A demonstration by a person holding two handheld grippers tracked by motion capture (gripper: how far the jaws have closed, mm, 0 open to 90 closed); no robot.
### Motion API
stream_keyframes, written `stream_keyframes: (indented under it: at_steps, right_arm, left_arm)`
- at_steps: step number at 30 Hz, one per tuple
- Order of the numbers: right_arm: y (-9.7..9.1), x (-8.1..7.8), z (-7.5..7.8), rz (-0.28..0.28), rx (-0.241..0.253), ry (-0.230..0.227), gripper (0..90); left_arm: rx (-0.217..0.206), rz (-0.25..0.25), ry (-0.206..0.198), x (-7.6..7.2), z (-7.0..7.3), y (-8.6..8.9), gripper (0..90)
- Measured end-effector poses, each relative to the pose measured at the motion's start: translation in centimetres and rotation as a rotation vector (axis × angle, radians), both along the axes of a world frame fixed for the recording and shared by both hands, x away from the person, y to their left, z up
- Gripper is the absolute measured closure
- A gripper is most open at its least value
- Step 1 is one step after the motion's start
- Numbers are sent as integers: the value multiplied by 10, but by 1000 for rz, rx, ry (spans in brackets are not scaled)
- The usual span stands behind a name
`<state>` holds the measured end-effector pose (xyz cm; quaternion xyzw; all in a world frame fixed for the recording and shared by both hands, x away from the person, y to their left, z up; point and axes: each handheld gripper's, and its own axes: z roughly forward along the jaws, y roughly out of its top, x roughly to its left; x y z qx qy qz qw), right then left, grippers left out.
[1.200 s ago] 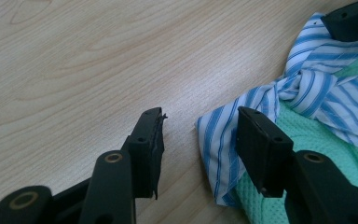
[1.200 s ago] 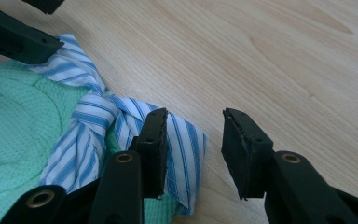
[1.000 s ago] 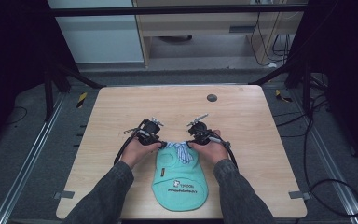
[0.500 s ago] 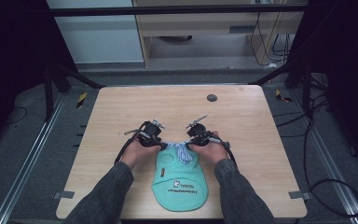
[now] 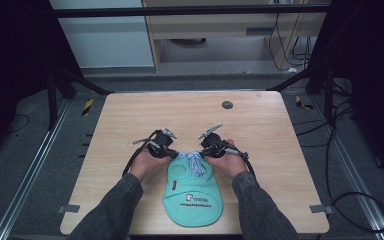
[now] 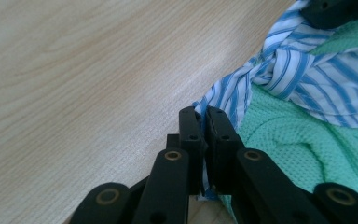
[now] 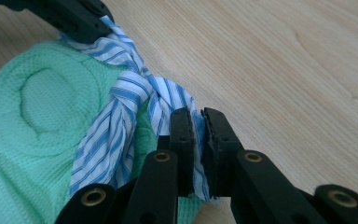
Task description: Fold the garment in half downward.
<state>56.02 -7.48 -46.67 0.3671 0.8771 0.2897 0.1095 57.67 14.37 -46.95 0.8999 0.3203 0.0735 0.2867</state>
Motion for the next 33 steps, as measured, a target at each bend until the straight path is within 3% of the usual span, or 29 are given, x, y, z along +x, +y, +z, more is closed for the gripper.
stream_keyframes:
  at_steps: [12, 18, 33]
  right_arm:
    - [-7, -11, 24, 66, -8, -92, 832]
    - [-10, -17, 33, 82, -21, -124, 832]
    - [-16, -16, 46, 105, -45, -150, 831]
  left_arm:
    - [-7, -65, -90, -6, 29, 1, 868]
    - [-3, -85, -117, -12, 39, -1, 868]
    - [22, -122, -168, -15, 55, -7, 869]
